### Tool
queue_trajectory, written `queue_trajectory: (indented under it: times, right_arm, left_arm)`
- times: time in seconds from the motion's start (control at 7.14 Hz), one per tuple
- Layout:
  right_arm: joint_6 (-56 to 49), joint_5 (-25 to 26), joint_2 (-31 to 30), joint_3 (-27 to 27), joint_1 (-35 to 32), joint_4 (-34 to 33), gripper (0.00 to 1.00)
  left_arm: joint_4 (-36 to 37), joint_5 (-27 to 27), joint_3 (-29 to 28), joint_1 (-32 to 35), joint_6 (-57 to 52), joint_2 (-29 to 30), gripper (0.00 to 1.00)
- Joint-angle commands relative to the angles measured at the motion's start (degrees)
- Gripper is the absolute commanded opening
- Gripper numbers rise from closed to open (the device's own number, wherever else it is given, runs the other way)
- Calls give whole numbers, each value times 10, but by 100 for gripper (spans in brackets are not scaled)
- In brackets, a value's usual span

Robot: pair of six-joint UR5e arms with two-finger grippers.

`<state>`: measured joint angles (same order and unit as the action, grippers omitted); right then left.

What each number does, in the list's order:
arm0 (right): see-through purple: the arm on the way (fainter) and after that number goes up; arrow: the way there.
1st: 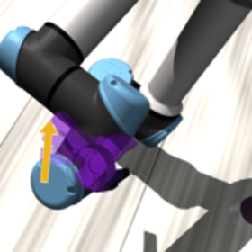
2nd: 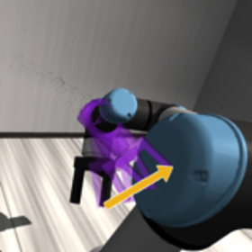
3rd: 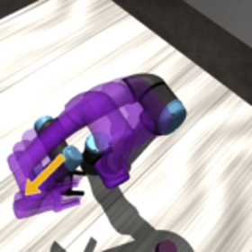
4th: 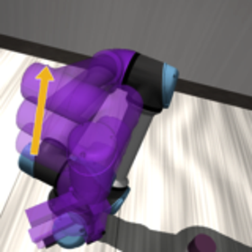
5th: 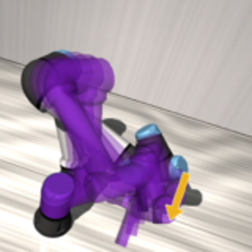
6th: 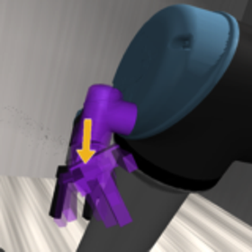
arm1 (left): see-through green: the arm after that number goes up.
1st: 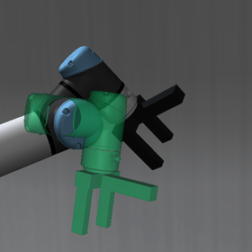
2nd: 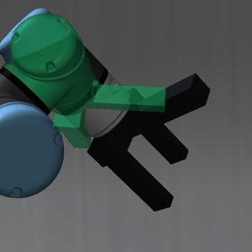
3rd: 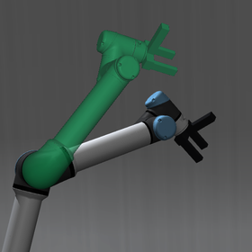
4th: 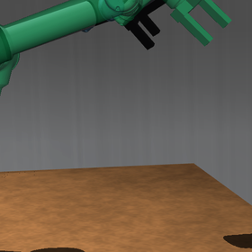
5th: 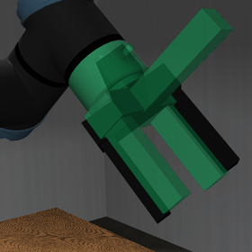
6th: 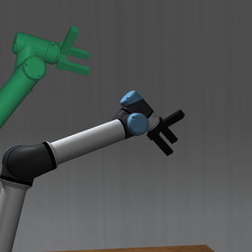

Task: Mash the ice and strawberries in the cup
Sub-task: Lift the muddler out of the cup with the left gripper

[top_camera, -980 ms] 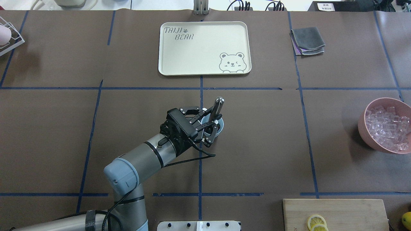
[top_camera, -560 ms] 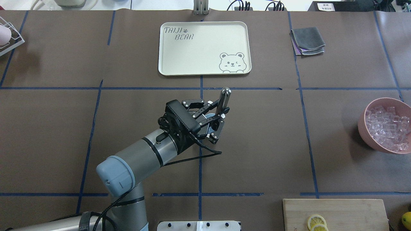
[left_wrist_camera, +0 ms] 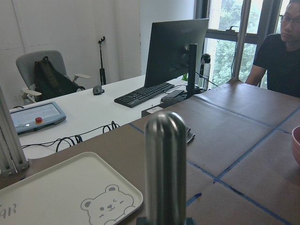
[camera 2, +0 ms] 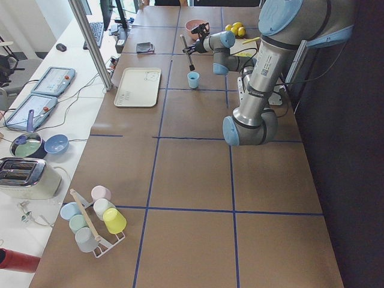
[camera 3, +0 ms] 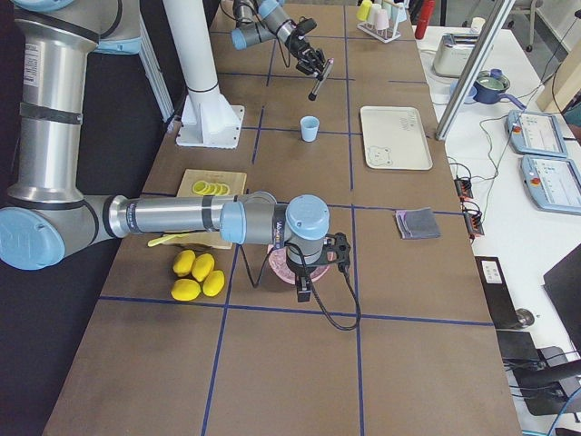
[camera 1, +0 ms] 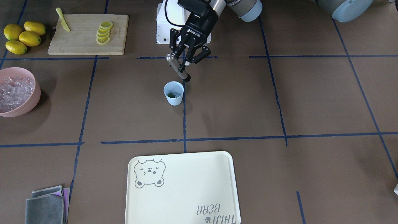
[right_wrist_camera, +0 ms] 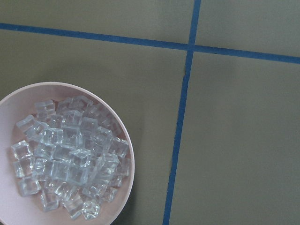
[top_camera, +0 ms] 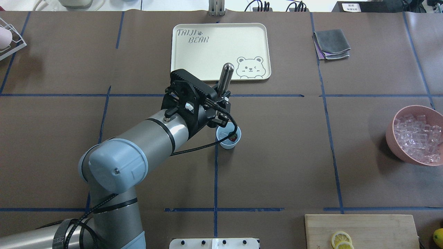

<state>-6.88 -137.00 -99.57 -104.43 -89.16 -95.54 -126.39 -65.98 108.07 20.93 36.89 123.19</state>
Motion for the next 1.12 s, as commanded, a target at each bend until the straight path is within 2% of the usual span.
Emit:
queue_trajectory:
  times: [0.0, 0.14, 0.28, 0.42, 0.56, 0.7, 0.84, 0.98]
  right_arm:
    - [-1, 1, 0, 9, 0, 1, 100]
    - [-2, 1, 0, 13, 0, 1, 100]
    - [-2, 1, 0, 13, 0, 1, 100]
    - [-2, 1, 1, 13, 0, 1, 100]
    - [-2, 1, 1, 13, 0, 1, 100]
    - [-2, 1, 0, 13, 0, 1, 100]
    - [-2, 1, 1, 13, 0, 1, 100]
    - [-2, 1, 1, 13, 0, 1, 100]
  left_arm:
    - [73, -57, 6, 52, 85, -43, 0]
    - [152, -76, 23, 80, 129, -47, 0]
    - [194, -172, 27, 142, 129, -59, 0]
    - [194, -329, 26, 221, 129, -109, 0]
    - [193, -447, 19, 297, 129, -158, 2]
    - [196, -537, -1, 352, 127, -190, 3]
    - [200, -606, -34, 390, 99, -222, 3]
    - [215, -616, -36, 405, 26, -272, 2]
